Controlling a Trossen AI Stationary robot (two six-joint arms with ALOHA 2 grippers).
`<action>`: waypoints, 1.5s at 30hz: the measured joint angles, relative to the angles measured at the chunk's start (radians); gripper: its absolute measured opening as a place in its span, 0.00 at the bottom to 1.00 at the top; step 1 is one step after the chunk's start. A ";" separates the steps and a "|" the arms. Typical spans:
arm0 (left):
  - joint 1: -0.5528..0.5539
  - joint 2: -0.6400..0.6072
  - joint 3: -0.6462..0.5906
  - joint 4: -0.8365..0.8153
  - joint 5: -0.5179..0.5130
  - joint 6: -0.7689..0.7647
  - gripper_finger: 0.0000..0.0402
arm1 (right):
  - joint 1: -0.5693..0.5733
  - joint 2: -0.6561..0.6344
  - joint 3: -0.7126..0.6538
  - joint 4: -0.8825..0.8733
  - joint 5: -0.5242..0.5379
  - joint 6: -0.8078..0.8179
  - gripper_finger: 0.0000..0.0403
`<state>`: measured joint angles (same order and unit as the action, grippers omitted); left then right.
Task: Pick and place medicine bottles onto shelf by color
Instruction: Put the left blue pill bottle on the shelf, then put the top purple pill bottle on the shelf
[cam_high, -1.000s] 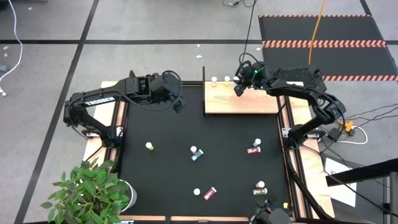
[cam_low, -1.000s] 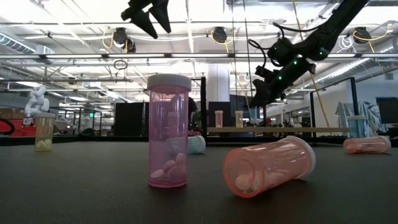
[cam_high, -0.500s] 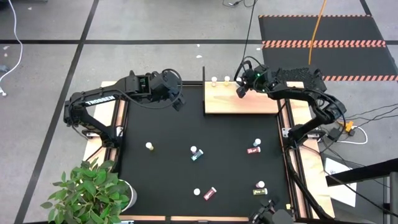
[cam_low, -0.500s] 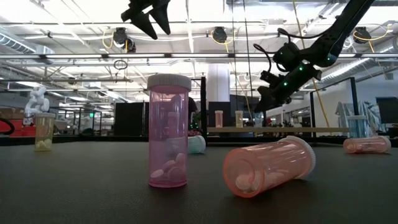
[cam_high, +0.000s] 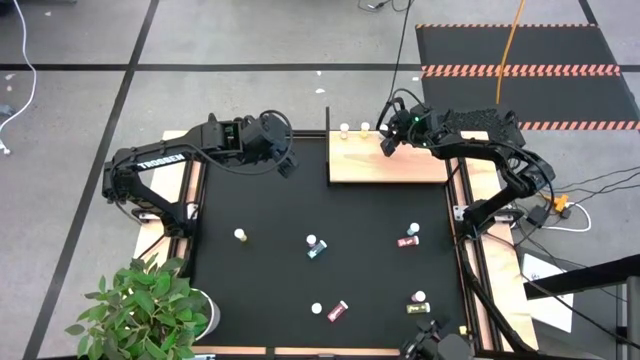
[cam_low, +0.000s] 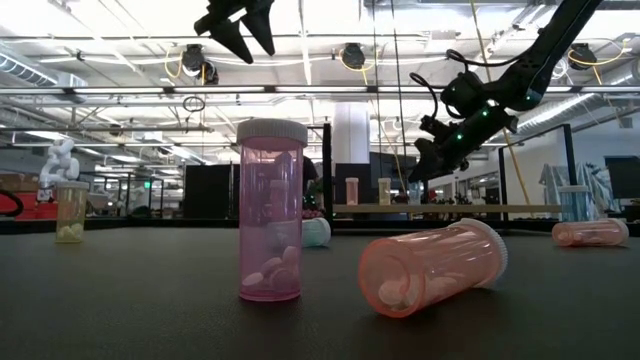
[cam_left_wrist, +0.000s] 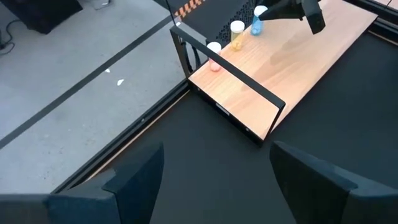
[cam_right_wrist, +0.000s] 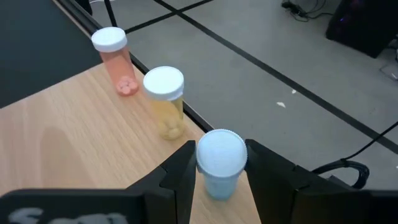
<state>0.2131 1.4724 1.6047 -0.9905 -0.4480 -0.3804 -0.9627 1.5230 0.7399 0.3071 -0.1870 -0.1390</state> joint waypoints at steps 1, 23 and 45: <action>0.000 0.000 0.000 0.000 0.000 0.000 0.73 | 0.000 0.000 0.000 -0.001 0.000 0.000 0.31; -0.002 -0.050 0.001 -0.161 0.001 -0.171 0.73 | 0.006 -0.250 0.000 -0.024 0.035 -0.004 0.63; -0.363 -0.065 -0.327 -0.351 0.118 -0.996 0.73 | 0.337 -0.511 0.000 -0.043 -0.002 0.136 0.62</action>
<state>-0.1500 1.4071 1.2781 -1.3415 -0.3302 -1.3768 -0.6254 1.0119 0.7399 0.2638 -0.1886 -0.0035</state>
